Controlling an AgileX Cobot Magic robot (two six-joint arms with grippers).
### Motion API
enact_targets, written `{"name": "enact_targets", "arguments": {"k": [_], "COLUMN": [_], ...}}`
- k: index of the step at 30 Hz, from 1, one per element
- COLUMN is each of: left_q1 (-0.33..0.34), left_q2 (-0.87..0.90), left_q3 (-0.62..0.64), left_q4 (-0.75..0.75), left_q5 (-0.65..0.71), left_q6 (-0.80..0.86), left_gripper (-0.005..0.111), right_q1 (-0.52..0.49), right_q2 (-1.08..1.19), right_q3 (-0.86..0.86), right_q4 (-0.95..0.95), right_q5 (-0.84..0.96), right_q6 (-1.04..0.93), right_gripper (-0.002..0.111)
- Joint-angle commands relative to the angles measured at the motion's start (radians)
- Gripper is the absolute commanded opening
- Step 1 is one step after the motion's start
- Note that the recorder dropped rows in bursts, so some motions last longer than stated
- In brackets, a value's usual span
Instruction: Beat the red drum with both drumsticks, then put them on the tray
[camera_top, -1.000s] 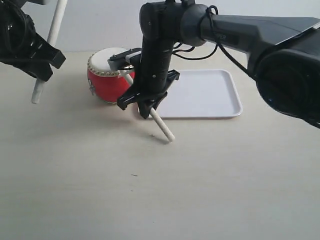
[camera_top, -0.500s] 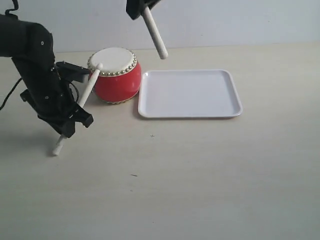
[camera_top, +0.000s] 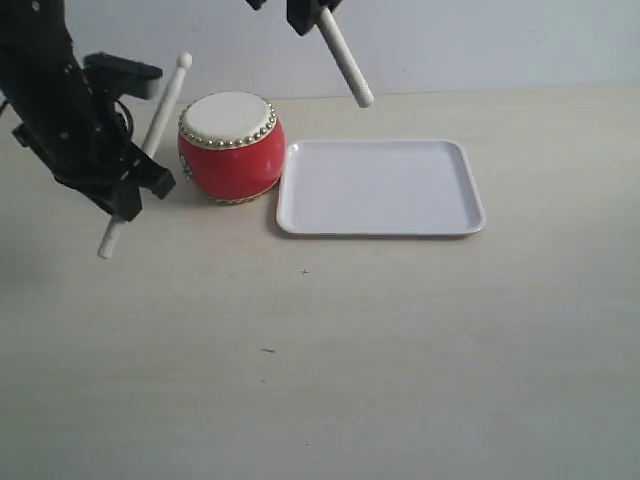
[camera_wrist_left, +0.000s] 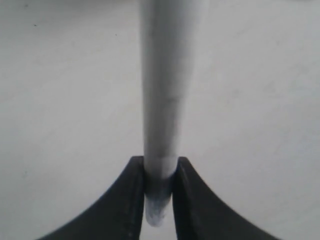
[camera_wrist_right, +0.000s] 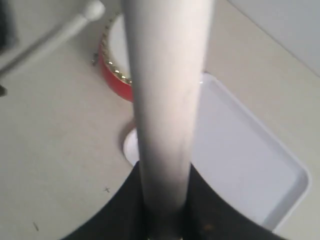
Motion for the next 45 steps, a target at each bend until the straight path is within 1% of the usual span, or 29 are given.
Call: {"name": "enact_targets", "arguments": {"k": [1,6,10,13,15,20,23,28,31,35,39,45], "left_q1": [-0.001,-0.001,-0.001,-0.001,-0.001,-0.001,-0.001,-0.001,-0.001,-0.001,-0.001,-0.001], "left_q2": [-0.134,-0.252,-0.303,-0.326,-0.33,-0.33,-0.33,-0.33,-0.33,-0.33,-0.33,-0.33], "left_q3": [0.059,0.143,0.183,0.201,0.208,0.214,0.214,0.214,0.214,0.214,0.214,0.219], "left_q4": [-0.01,-0.02,-0.024,-0.029,-0.049,-0.13,-0.182,-0.282,-0.326,-0.349,-0.349,-0.348], "left_q5": [-0.034,-0.129,-0.17,-0.204,-0.224,-0.26,-0.263,-0.263,-0.264,-0.285,-0.285,-0.285], "left_q6": [-0.012,-0.012,-0.012,-0.012,0.012,0.107,0.158,0.264,0.319,0.35,0.35,0.35], "left_gripper": [0.0,0.0,0.0,0.0,0.0,0.0,0.0,0.0,0.0,0.0,0.0,0.0], "right_q1": [-0.06,-0.16,-0.237,-0.27,-0.278,-0.272,-0.272,-0.272,-0.262,-0.219,-0.172,-0.168], "right_q2": [0.053,0.118,0.179,0.225,0.253,0.291,0.308,0.349,0.364,0.374,0.386,0.411], "right_q3": [-0.002,-0.002,-0.002,-0.002,-0.002,-0.002,-0.002,-0.002,-0.002,-0.002,-0.002,-0.002], "right_q4": [-0.03,0.055,0.103,0.099,0.071,-0.047,-0.048,-0.063,-0.08,-0.134,-0.187,-0.211], "right_q5": [-0.005,-0.005,-0.005,-0.005,-0.005,-0.005,-0.005,-0.005,-0.005,-0.005,-0.09,-0.145], "right_q6": [0.008,0.014,0.042,0.035,-0.034,-0.301,-0.478,-0.698,-0.797,-0.845,-0.861,-0.853], "right_gripper": [0.0,0.0,0.0,0.0,0.0,0.0,0.0,0.0,0.0,0.0,0.0,0.0]}}
